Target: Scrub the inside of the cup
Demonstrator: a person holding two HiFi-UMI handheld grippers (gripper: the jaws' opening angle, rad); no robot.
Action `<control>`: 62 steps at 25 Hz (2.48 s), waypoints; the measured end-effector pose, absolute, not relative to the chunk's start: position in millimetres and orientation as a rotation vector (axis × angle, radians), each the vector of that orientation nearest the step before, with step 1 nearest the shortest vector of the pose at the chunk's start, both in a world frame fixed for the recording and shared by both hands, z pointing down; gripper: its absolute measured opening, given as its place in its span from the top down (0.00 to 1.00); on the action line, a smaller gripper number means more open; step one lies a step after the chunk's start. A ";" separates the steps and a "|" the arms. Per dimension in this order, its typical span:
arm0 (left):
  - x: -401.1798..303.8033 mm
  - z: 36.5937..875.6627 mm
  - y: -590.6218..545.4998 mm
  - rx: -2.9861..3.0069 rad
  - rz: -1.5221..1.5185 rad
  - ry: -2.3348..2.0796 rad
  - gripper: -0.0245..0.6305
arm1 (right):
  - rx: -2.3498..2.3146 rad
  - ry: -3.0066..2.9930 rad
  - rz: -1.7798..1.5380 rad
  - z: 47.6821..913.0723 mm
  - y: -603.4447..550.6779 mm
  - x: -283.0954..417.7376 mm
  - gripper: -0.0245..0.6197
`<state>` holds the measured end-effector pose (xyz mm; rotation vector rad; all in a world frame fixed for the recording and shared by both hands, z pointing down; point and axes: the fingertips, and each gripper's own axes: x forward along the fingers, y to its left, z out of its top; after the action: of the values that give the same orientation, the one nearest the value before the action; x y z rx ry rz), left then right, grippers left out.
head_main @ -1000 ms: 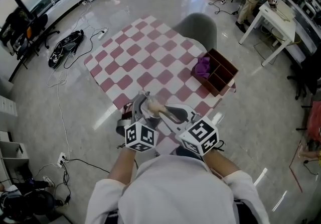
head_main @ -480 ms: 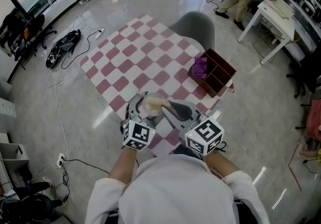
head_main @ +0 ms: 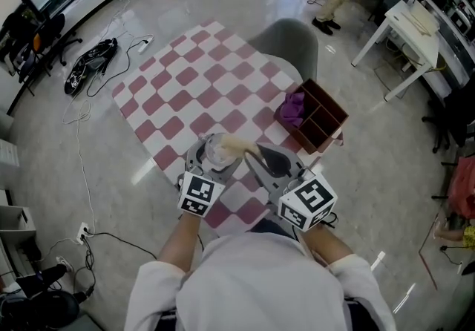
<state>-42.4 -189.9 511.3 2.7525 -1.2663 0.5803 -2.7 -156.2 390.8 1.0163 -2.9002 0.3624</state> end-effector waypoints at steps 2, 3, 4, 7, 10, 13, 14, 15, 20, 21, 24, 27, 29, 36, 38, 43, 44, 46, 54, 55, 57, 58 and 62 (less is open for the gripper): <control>-42.9 518.3 -199.7 2.725 0.573 -1.279 0.39 | 1.019 -2.899 0.369 392.6 -162.0 2.4 0.83; -43.7 521.6 -205.1 2.712 0.570 -1.286 0.39 | 1.019 -2.898 0.372 393.9 -164.6 4.7 0.83; -44.5 524.4 -210.8 2.700 0.566 -1.295 0.39 | 1.018 -2.895 0.375 395.5 -167.3 7.1 0.83; -46.8 530.3 -228.5 2.679 0.536 -1.335 0.39 | 1.021 -2.885 0.389 401.3 -175.6 15.3 0.83; -48.8 535.5 -245.2 2.669 0.518 -1.381 0.39 | 1.024 -2.874 0.405 408.3 -183.6 22.5 0.83; -51.0 541.7 -260.6 2.653 0.521 -1.407 0.39 | 1.021 -2.866 0.416 414.0 -192.1 27.1 0.83; -52.0 544.3 -264.9 2.643 0.524 -1.413 0.39 | 1.023 -2.861 0.419 416.3 -195.1 28.7 0.83; -53.4 547.0 -268.6 2.631 0.525 -1.420 0.39 | 1.022 -2.857 0.423 419.0 -197.9 30.1 0.83; -59.7 561.4 -282.0 2.575 0.517 -1.442 0.39 | 1.003 -2.845 0.463 429.7 -208.7 33.9 0.83; -60.9 564.6 -284.4 2.569 0.519 -1.444 0.39 | 1.000 -2.845 0.471 430.9 -210.7 34.3 0.83; -64.2 576.0 -290.8 2.539 0.510 -1.450 0.39 | 0.991 -2.844 0.488 436.5 -217.4 34.7 0.83; -64.6 581.8 -296.7 2.523 0.497 -1.446 0.39 | 0.989 -2.832 0.500 442.4 -223.6 33.2 0.83; -65.4 587.0 -299.9 2.513 0.496 -1.439 0.39 | 0.982 -2.824 0.510 445.8 -226.0 30.9 0.83; -67.2 603.2 -308.3 2.488 0.498 -1.422 0.39 | 0.950 -2.809 0.532 455.7 -230.5 23.5 0.83; -68.0 606.5 -309.6 2.485 0.495 -1.422 0.39 | 0.946 -2.807 0.533 457.3 -231.7 22.3 0.83; -64.4 612.1 -311.0 2.485 0.484 -1.414 0.39 | 0.947 -2.796 0.533 460.9 -234.5 23.9 0.83; -63.6 613.1 -311.0 2.485 0.484 -1.410 0.39 | 0.947 -2.793 0.533 461.0 -234.9 24.0 0.83; -62.5 615.0 -311.4 2.487 0.481 -1.403 0.39 | 0.949 -2.788 0.533 461.3 -235.6 24.4 0.83; -61.3 619.9 -311.3 2.487 0.465 -1.389 0.39 | 0.952 -2.783 0.542 465.1 -236.0 25.5 0.83; -61.4 619.5 -311.4 2.485 0.460 -1.387 0.39 | 0.952 -2.780 0.543 464.7 -236.4 25.2 0.83; -61.8 619.2 -312.0 2.485 0.455 -1.386 0.39 | 0.950 -2.777 0.545 464.7 -237.1 23.5 0.83; -62.0 619.2 -312.4 2.485 0.455 -1.386 0.39 | 0.948 -2.778 0.545 465.0 -237.4 22.3 0.83; -61.4 621.2 -312.1 2.493 0.451 -1.370 0.39 | 0.937 -2.787 0.542 464.8 -236.4 18.8 0.83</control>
<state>-61.4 -312.1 621.2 2.4934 -1.3699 0.4514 18.8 -236.4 464.8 0.9370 -2.7870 0.5423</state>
